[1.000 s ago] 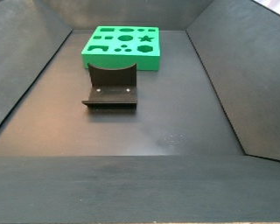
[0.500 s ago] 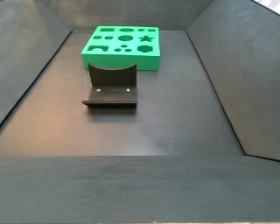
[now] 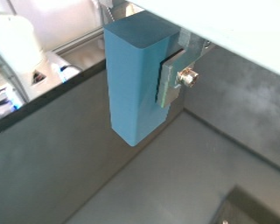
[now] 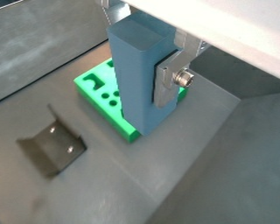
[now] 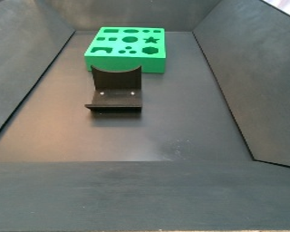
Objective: Pick up the rectangle object. Move up. Move to above the board. Insert the rectangle object.
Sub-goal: Move to above the board, then insert the rectangle object.
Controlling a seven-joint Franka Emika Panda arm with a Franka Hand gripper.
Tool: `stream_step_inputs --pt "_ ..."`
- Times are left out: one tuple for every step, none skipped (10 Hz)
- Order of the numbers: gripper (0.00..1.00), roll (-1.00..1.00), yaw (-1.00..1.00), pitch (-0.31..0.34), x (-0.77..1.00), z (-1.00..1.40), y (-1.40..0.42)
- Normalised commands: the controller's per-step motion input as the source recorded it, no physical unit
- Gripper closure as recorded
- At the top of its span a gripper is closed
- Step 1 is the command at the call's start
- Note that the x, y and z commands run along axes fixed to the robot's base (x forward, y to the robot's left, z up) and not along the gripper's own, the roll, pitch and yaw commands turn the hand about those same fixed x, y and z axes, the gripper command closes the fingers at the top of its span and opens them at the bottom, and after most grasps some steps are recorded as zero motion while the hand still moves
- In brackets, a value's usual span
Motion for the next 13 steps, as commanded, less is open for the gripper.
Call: stream_step_inputs --pt "1.00 -0.01 0.01 0.044 0.57 -0.06 -1.00" --pt "1.00 -0.01 0.00 0.032 0.58 -0.06 -1.00" --pt "1.00 -0.01 0.00 0.025 0.59 -0.06 -1.00" --pt "1.00 -0.02 0.00 0.029 0.60 -0.06 -1.00" --pt "1.00 -0.01 0.01 0.033 0.62 -0.06 -1.00" --pt "1.00 -0.01 0.00 0.031 0.62 -0.06 -1.00" --pt "1.00 0.02 0.01 0.040 0.45 -0.04 -0.67" --pt "1.00 0.02 0.01 0.043 0.29 -0.01 -0.38" --pt "1.00 0.03 0.01 0.038 0.16 0.02 -0.21" --pt "1.00 0.00 -0.01 0.000 0.00 0.00 0.00" --pt "1.00 0.00 -0.08 0.000 0.04 0.00 0.00" --pt "1.00 0.00 -0.27 0.000 0.13 0.00 0.00" --pt "1.00 0.00 -0.56 0.000 0.15 0.00 0.00"
